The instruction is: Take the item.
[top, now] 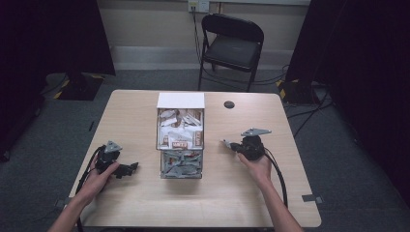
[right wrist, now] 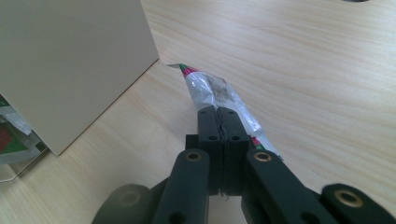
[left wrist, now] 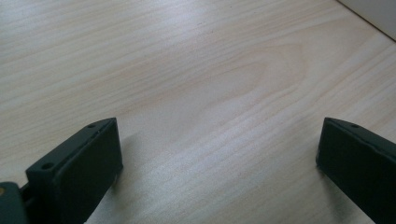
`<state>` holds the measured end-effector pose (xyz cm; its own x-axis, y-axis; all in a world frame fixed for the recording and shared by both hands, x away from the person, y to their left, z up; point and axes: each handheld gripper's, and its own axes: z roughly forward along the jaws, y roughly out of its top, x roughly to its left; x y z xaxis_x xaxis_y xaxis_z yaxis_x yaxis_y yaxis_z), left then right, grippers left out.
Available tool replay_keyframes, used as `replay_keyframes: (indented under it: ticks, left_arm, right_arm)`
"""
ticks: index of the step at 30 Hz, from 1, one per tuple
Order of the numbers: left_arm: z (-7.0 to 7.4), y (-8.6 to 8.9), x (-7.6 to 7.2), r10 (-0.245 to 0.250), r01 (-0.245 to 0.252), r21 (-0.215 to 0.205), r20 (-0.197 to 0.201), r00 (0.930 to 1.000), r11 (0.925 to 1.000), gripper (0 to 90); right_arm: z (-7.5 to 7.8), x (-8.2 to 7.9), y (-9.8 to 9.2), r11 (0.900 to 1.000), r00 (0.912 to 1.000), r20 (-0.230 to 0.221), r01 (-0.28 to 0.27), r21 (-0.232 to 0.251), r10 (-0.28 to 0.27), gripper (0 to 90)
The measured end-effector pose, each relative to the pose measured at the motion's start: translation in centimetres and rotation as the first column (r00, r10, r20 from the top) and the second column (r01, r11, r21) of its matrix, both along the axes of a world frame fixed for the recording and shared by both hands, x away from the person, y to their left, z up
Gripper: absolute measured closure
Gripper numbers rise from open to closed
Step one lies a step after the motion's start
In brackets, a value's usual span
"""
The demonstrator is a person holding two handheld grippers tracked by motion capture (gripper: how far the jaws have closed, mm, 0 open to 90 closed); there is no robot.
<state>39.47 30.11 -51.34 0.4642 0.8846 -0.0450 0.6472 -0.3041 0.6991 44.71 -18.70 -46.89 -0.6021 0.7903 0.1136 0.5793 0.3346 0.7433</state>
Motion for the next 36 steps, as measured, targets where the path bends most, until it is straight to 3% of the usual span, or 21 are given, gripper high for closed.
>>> replay_keyframes:
  ticks: [18,29,36]
  left_arm:
    - [0.0,0.0,0.0,0.000,0.000,0.000,0.000,1.0000,1.0000,0.0]
    - [0.0,0.0,0.0,0.000,0.000,0.000,0.000,1.0000,1.0000,0.0]
    - [0.0,0.0,0.0,0.000,0.000,0.000,0.000,1.0000,1.0000,0.0]
  right_arm:
    - [-1.7,0.3,1.9,1.000,0.9992,-0.029,-0.027,0.005,0.027,87.2]
    - [-2.5,0.4,2.5,1.000,0.9983,-0.052,-0.025,0.017,0.026,76.4]
    - [-2.6,0.6,2.5,0.998,0.9974,-0.065,-0.028,0.053,0.031,63.4]
